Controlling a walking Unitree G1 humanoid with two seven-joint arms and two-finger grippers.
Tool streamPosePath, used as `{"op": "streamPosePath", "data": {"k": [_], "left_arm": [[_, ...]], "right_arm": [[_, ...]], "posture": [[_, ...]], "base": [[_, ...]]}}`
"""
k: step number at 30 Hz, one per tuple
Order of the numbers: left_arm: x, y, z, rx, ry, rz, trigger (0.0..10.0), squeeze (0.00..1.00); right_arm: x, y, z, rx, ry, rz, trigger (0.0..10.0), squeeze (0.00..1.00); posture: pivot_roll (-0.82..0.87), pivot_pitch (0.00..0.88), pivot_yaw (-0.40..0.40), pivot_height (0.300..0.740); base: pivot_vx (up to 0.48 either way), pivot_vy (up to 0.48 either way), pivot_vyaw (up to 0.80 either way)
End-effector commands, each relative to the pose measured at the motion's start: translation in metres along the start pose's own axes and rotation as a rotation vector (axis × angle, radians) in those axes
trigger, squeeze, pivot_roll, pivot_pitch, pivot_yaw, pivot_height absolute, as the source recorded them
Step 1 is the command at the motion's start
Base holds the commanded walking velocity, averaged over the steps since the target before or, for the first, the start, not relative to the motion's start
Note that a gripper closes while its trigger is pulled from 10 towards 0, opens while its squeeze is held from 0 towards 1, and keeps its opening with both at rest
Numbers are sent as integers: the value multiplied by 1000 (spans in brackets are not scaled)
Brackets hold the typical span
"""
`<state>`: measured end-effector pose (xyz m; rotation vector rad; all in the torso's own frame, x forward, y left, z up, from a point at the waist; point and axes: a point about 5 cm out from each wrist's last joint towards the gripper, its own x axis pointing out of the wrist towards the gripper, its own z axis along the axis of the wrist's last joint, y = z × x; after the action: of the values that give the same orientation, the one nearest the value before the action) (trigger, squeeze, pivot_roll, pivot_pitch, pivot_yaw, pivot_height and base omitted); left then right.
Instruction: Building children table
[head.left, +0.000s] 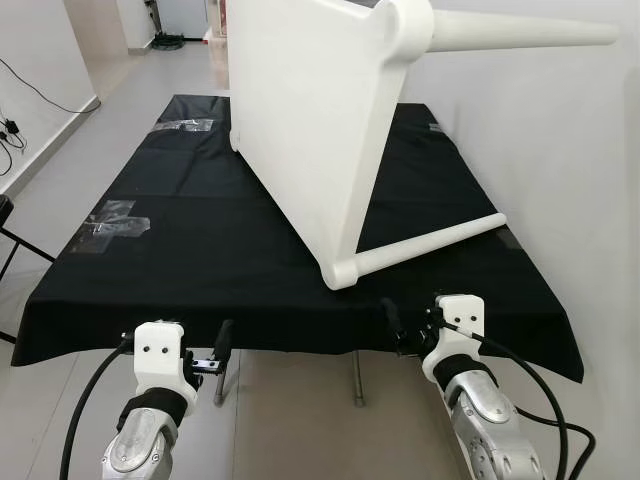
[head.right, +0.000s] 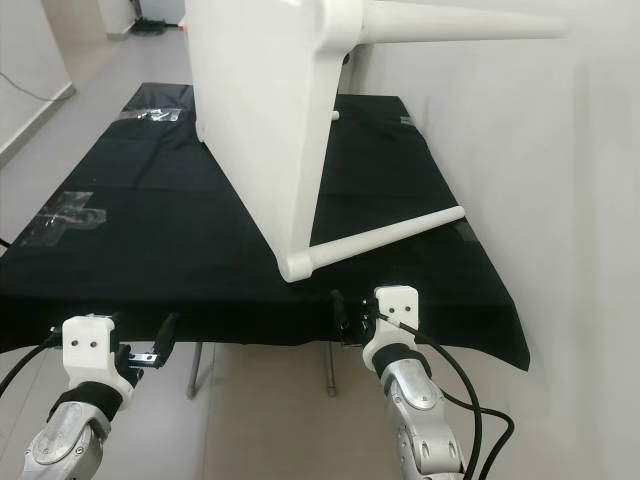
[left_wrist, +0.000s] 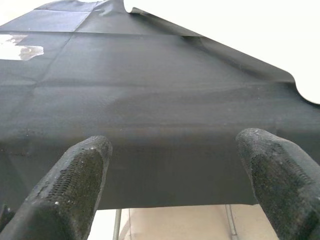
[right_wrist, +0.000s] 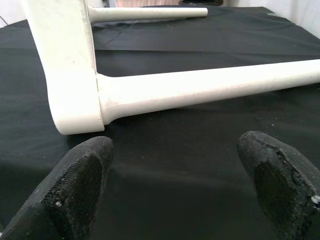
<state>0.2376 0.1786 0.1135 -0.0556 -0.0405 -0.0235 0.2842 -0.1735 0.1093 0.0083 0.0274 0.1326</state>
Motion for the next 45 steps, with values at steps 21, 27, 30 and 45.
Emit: {"op": "streamPosePath", "data": {"k": [21, 27, 30, 45], "left_arm": [[-1, -3, -1, -6, 12, -16, 10000, 0], [-1, -3, -1, -6, 13, -18, 10000, 0], [0, -3, -1, -4, 14, -20, 10000, 0], [0, -4, -3, 7, 21, -30, 10000, 0]], "right_arm": [[-2, -5, 0, 15, 11, -16, 10000, 0], [-2, -5, 0, 19, 12, -17, 10000, 0], [-2, -5, 0, 21, 12, -18, 10000, 0], [-2, -6, -1, 25, 14, -19, 10000, 0]], "posture": [[38, 161, -57, 740], [37, 162, -54, 740], [36, 162, -55, 740], [33, 157, -51, 740]], "base": [[0, 0, 0], [0, 0, 0], [0, 0, 0], [0, 0, 0]]}}
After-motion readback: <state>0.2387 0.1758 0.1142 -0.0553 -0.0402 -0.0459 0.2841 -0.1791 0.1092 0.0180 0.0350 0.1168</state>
